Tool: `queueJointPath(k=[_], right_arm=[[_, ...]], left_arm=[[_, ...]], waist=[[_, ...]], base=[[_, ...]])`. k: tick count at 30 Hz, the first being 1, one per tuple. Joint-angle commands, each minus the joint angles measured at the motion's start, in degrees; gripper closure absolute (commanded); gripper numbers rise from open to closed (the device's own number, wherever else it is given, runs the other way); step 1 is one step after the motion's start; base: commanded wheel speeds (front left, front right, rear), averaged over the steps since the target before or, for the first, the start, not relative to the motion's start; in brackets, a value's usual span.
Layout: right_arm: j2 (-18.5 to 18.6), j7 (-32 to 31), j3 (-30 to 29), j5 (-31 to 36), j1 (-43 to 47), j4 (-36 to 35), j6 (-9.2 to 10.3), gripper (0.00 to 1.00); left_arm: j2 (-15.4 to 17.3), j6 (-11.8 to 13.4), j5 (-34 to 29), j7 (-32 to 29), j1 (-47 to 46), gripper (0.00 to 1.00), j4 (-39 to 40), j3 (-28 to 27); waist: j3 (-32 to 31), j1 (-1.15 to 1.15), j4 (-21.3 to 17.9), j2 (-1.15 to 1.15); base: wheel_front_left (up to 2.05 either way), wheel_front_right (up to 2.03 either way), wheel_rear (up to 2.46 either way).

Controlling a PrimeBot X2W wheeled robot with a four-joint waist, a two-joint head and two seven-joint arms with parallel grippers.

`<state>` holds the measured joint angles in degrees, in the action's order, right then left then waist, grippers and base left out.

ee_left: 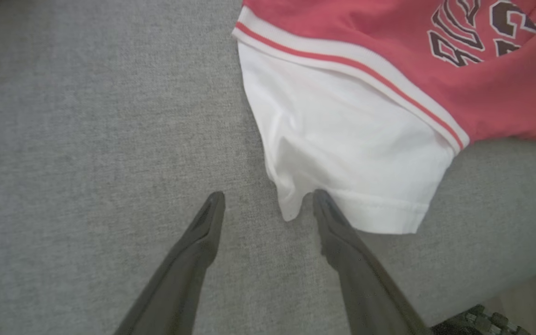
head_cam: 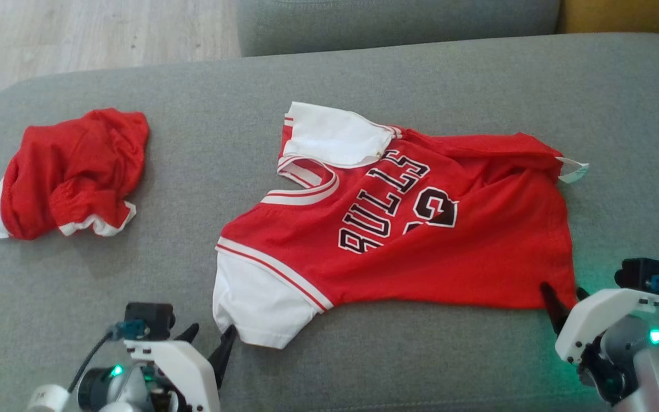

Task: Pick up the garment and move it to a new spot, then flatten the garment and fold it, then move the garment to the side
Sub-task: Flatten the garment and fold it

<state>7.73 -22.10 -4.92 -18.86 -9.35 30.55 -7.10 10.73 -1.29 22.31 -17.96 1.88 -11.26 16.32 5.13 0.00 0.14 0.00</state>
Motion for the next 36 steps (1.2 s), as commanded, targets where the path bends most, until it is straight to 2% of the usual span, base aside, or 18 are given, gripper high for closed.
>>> queueJointPath(k=[1,8,9,10,11,13,14,15,16,17,24,30,36], right_arm=[[0.0,0.3,1.8,-0.5,-1.9,-0.4,-0.39,0.0],[0.3,0.8,3.3,-1.6,-2.7,1.3,-0.39,0.0],[0.3,0.9,3.4,-1.8,-2.8,1.5,-0.39,0.06],[0.4,0.9,3.6,-2.0,-2.9,1.8,-0.39,0.17],[0.5,0.9,3.7,-2.2,-3.0,2.2,-0.39,0.25],[0.6,1.0,3.9,-2.4,-3.2,2.8,-0.39,0.28],[0.7,1.0,4.1,-2.6,-3.2,3.1,-0.39,0.34],[0.7,0.9,4.3,-2.8,-3.3,3.4,-0.39,0.48],[0.7,0.9,4.6,-3.0,-3.3,3.6,-0.39,0.63],[0.7,1.1,5.1,-3.3,-3.4,3.5,-0.39,1.0],[1.8,5.1,6.4,-5.4,-3.1,2.0,-0.39,1.0],[2.8,10.0,6.5,-7.7,-2.9,-2.8,-0.39,1.0],[3.8,12.5,7.6,-14.4,-6.9,-10.1,-0.39,1.0]], left_arm=[[0.8,-0.4,0.3,0.8,-3.0,0.0,1.2,-1.8],[-0.2,-2.2,1.2,1.4,-5.6,0.0,-2.5,-0.3],[-0.4,-2.3,1.2,1.5,-5.9,0.0,-2.8,-0.1],[-0.6,-2.4,1.2,1.7,-6.2,0.02,-3.2,0.2],[-0.9,-2.5,1.2,1.9,-6.6,0.07,-3.5,0.4],[-1.2,-2.6,1.3,2.1,-7.0,0.22,-4.1,0.6],[-1.3,-2.6,1.3,2.2,-7.2,0.41,-4.4,0.8],[-1.3,-2.6,1.4,2.3,-7.4,0.63,-4.7,0.9],[-1.2,-2.6,1.2,2.5,-7.5,0.98,-5.0,0.9],[-1.2,-2.6,1.2,2.7,-7.6,1.0,-5.2,0.9],[-0.8,-2.5,2.4,4.1,-7.3,1.0,-3.7,-0.2],[0.3,-3.1,4.8,3.8,-7.1,1.0,2.4,-1.7],[2.8,-3.9,5.8,0.5,-14.6,1.0,8.1,-2.9]], waist=[[0.2,0.0,-0.1,0.0],[1.4,0.0,-0.5,0.0],[1.5,0.0,-0.5,0.0],[1.6,0.0,-0.5,0.0],[1.7,0.0,-0.5,0.0],[1.8,0.0,-0.5,0.0],[1.9,0.0,-0.5,0.0],[1.9,0.0,-0.5,0.0],[1.9,0.0,-0.4,0.0],[1.9,0.0,-0.4,0.0],[0.6,0.0,0.0,0.0],[-0.2,0.0,0.1,0.0],[1.9,0.0,-0.1,0.0]], base=[[0.0,0.0,0.0],[0.0,0.0,0.0],[0.0,0.0,0.0],[0.0,0.0,0.0],[0.0,0.0,0.0],[0.0,0.0,0.0],[0.0,0.0,0.0],[0.0,0.0,0.0],[0.0,0.0,0.0],[0.0,0.0,0.0],[0.0,0.0,0.0],[0.0,0.0,0.0],[0.0,0.0,0.0]])
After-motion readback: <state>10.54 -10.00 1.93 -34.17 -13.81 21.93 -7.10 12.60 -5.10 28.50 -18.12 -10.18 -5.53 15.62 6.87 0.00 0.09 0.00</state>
